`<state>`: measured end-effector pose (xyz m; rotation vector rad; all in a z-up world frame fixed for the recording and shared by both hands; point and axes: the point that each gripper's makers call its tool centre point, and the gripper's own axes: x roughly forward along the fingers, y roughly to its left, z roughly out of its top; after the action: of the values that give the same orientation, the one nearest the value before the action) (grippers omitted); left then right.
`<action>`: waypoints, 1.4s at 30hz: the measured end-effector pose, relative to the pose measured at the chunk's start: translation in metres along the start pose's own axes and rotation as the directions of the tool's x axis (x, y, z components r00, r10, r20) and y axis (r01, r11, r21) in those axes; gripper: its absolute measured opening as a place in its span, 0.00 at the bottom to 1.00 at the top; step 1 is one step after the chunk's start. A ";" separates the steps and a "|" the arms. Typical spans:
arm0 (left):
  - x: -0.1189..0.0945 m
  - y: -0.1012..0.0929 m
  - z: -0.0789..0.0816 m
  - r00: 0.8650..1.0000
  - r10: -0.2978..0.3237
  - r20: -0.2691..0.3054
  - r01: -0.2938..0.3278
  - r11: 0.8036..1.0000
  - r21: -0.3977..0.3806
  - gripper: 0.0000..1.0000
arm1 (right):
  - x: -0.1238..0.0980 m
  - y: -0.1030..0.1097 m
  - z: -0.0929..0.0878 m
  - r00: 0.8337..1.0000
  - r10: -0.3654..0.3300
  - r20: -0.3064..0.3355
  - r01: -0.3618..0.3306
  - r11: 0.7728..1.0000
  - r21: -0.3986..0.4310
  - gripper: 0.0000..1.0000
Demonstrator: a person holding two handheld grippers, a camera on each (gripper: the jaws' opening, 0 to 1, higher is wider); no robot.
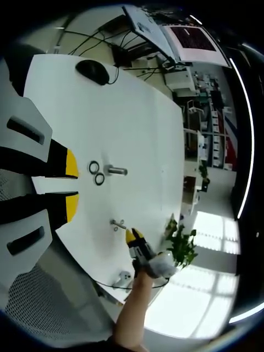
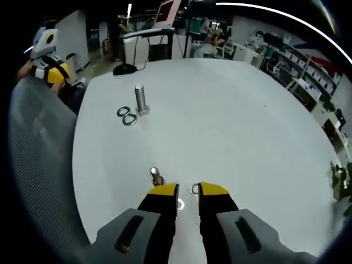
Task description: Place the washer onto the threaded stud by aligning its center hole with the stud, sliding it down to the base, and recovering from edge contact or off-axis alignment until the washer reaches the visible bottom stop.
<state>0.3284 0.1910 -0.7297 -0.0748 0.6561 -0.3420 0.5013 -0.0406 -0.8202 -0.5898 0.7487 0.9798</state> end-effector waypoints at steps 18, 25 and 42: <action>-0.001 0.000 0.001 1.000 -0.001 0.007 0.002 1.000 -0.002 0.07 | 0.015 0.009 -0.031 0.997 0.048 -0.068 -0.041 0.995 0.095 0.20; -0.001 0.000 0.001 1.000 -0.002 0.009 0.002 1.000 -0.001 0.07 | 0.019 0.011 -0.037 0.996 0.053 -0.070 -0.044 0.990 0.131 0.20; -0.001 0.000 0.001 1.000 -0.003 0.006 0.003 1.000 -0.001 0.07 | 0.022 0.012 -0.042 0.995 0.049 -0.085 -0.038 0.991 0.132 0.20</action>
<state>0.3285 0.1910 -0.7284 -0.0775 0.6503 -0.3441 0.4859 -0.0551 -0.8647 -0.5071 0.9002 0.9419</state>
